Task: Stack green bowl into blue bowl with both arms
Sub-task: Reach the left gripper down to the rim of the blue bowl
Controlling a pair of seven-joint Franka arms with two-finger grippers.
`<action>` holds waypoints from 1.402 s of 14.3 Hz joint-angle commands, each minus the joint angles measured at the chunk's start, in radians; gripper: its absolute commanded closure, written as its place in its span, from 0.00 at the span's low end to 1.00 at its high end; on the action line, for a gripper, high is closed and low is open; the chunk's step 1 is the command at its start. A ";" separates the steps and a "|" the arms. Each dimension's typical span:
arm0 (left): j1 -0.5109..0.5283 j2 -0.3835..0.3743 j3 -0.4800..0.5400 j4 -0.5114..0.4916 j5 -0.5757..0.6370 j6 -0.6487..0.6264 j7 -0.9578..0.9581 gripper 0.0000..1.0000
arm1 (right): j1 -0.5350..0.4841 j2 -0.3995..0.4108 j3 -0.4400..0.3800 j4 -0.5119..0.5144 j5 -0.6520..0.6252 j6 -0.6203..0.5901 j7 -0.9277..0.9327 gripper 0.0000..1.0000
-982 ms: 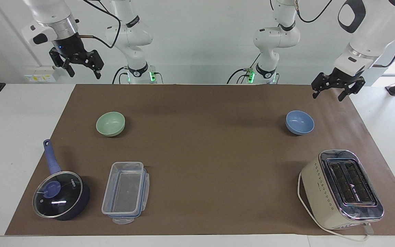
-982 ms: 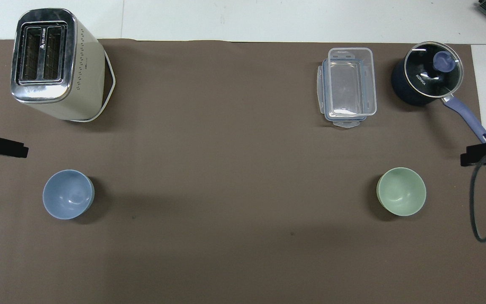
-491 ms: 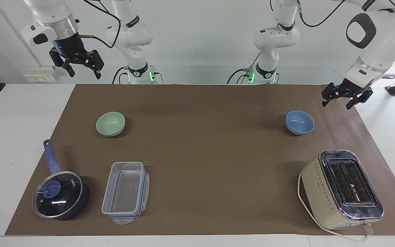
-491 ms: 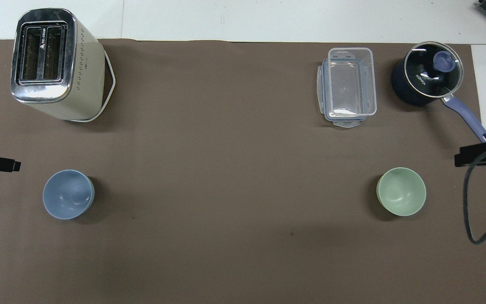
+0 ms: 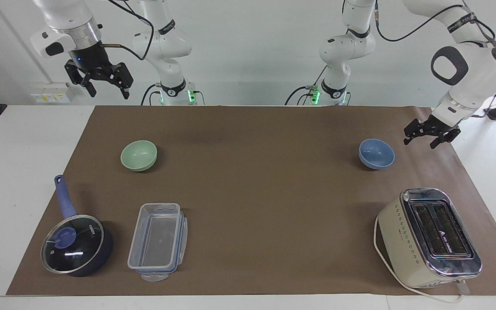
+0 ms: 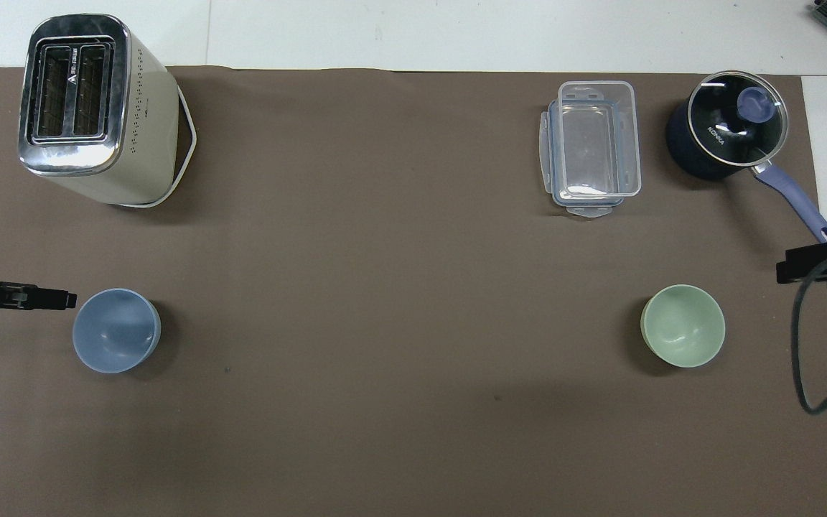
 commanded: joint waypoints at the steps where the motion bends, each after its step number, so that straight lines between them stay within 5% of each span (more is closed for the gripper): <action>1: 0.027 0.016 -0.010 -0.036 -0.047 0.040 0.040 0.00 | -0.013 -0.012 0.004 -0.009 0.006 -0.004 -0.018 0.00; 5: 0.035 0.048 -0.010 -0.099 -0.072 0.110 0.048 0.01 | -0.013 -0.012 0.004 -0.009 0.006 -0.004 -0.018 0.00; 7: 0.031 0.039 -0.010 -0.125 -0.072 0.136 0.046 0.16 | -0.013 -0.012 0.004 -0.009 0.006 -0.004 -0.018 0.00; 8: 0.034 0.037 -0.010 -0.126 -0.072 0.127 0.046 0.30 | -0.013 -0.012 0.004 -0.009 0.006 -0.004 -0.018 0.00; 10: 0.038 0.030 -0.010 -0.125 -0.072 0.059 0.049 0.92 | -0.013 -0.012 0.004 -0.009 0.006 -0.004 -0.018 0.00; 11: 0.046 0.028 -0.008 -0.119 -0.072 0.026 0.052 1.00 | -0.013 -0.012 0.004 -0.009 0.006 -0.004 -0.018 0.00; 20: -0.006 -0.025 -0.014 -0.035 -0.070 -0.126 0.049 1.00 | -0.013 -0.012 0.004 -0.009 0.006 -0.004 -0.018 0.00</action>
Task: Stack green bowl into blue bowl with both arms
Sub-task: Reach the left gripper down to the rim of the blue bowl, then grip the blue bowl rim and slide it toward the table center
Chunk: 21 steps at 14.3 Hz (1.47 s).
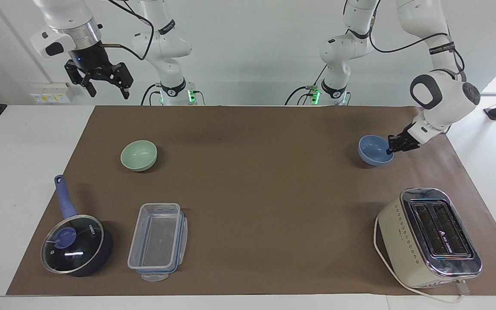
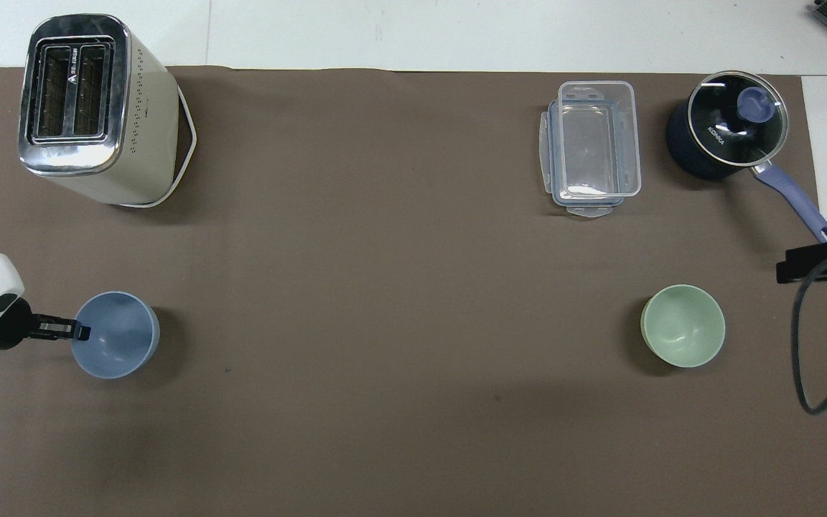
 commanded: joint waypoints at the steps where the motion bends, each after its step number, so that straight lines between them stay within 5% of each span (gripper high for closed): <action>1: -0.054 -0.062 -0.001 0.028 -0.019 -0.065 -0.016 1.00 | -0.013 -0.012 0.004 -0.009 0.006 -0.004 -0.018 0.00; 9: -0.449 -0.054 -0.003 0.024 -0.006 0.042 -0.435 1.00 | -0.013 -0.012 0.004 -0.009 0.006 -0.004 -0.018 0.00; 15: -0.761 0.067 -0.004 0.028 -0.006 0.283 -0.819 1.00 | -0.013 -0.012 0.004 -0.009 0.006 -0.004 -0.018 0.00; 21: -0.872 0.119 -0.006 0.041 -0.007 0.328 -0.923 1.00 | -0.013 -0.012 0.004 -0.009 0.006 -0.004 -0.018 0.00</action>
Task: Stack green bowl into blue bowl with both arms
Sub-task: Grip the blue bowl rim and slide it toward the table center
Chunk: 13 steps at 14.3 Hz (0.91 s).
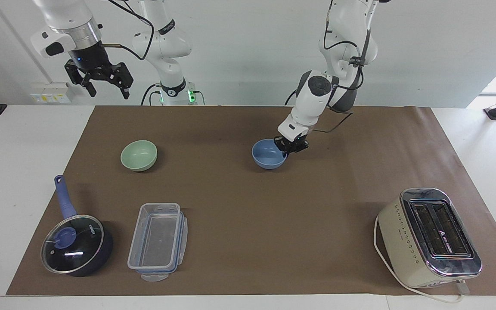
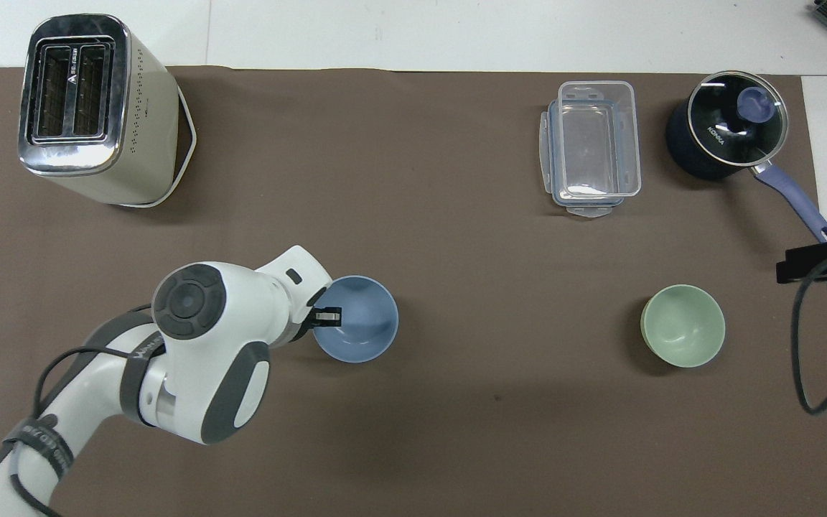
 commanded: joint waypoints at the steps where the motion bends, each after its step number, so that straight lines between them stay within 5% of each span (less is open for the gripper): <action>1: -0.026 0.019 0.020 0.011 -0.004 0.006 -0.018 1.00 | -0.013 -0.012 0.004 -0.009 0.006 -0.004 -0.018 0.00; 3: -0.026 0.016 0.020 0.007 -0.006 -0.011 -0.024 1.00 | -0.013 -0.012 0.004 -0.009 0.006 -0.005 -0.018 0.00; 6: -0.018 0.019 0.021 0.016 -0.004 -0.014 -0.018 0.28 | -0.013 -0.012 0.004 -0.009 0.006 -0.004 -0.018 0.00; 8: -0.012 0.014 0.024 0.040 -0.003 -0.015 -0.012 0.00 | -0.013 -0.012 0.004 -0.009 0.006 -0.004 -0.018 0.00; 13: 0.050 -0.021 0.033 0.117 0.051 -0.047 0.020 0.00 | -0.013 -0.012 0.004 -0.009 0.006 -0.004 -0.018 0.00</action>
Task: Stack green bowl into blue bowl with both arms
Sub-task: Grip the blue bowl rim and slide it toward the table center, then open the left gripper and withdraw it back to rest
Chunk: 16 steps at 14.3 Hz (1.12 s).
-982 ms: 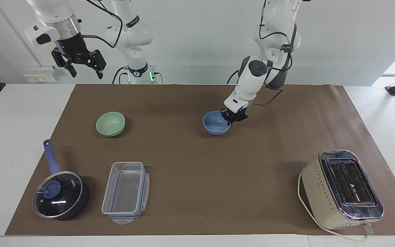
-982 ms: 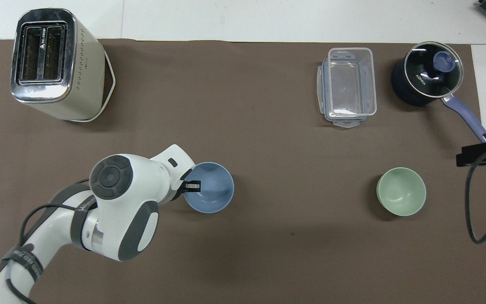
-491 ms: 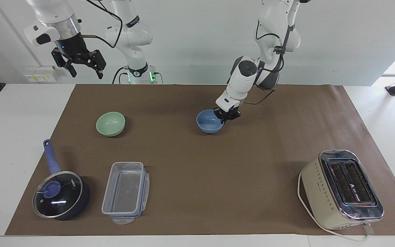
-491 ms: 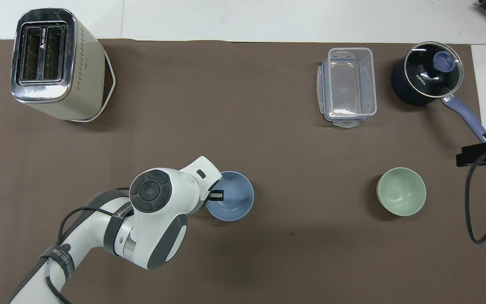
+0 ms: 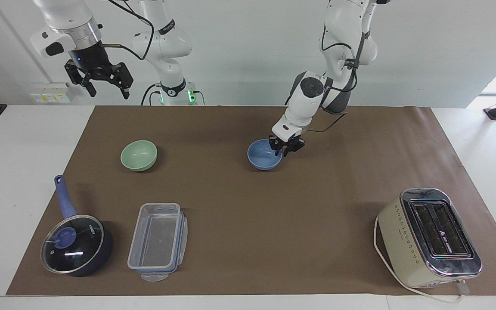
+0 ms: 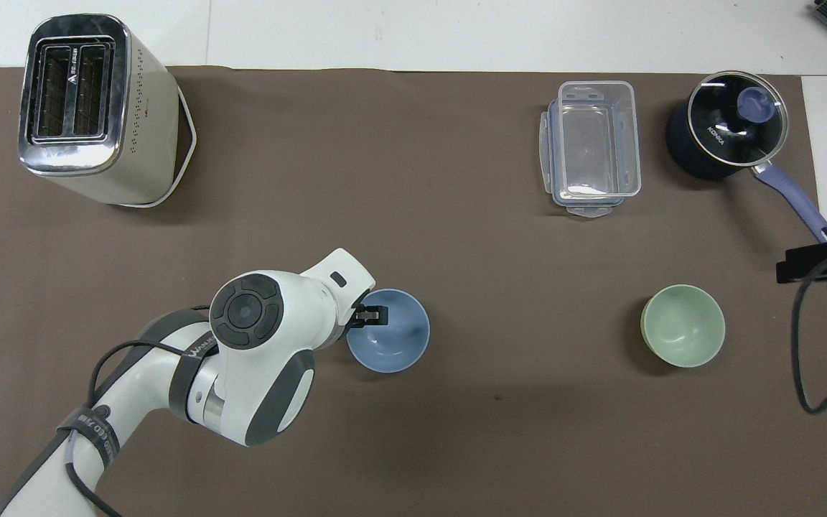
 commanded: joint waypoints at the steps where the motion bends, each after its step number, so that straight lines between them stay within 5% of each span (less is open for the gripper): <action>1: 0.059 -0.043 0.003 0.044 0.042 -0.082 0.057 0.00 | -0.013 -0.012 0.004 -0.009 0.006 -0.004 -0.018 0.00; 6: 0.238 -0.188 0.003 0.134 0.070 -0.341 0.277 0.00 | -0.013 -0.012 0.004 -0.009 0.006 -0.004 -0.018 0.00; 11: 0.411 -0.192 0.003 0.370 0.096 -0.636 0.455 0.00 | -0.013 -0.012 0.004 -0.009 0.006 -0.004 -0.018 0.00; 16: 0.510 -0.184 0.003 0.488 0.099 -0.724 0.545 0.00 | -0.013 -0.012 0.004 -0.009 0.006 -0.004 -0.018 0.00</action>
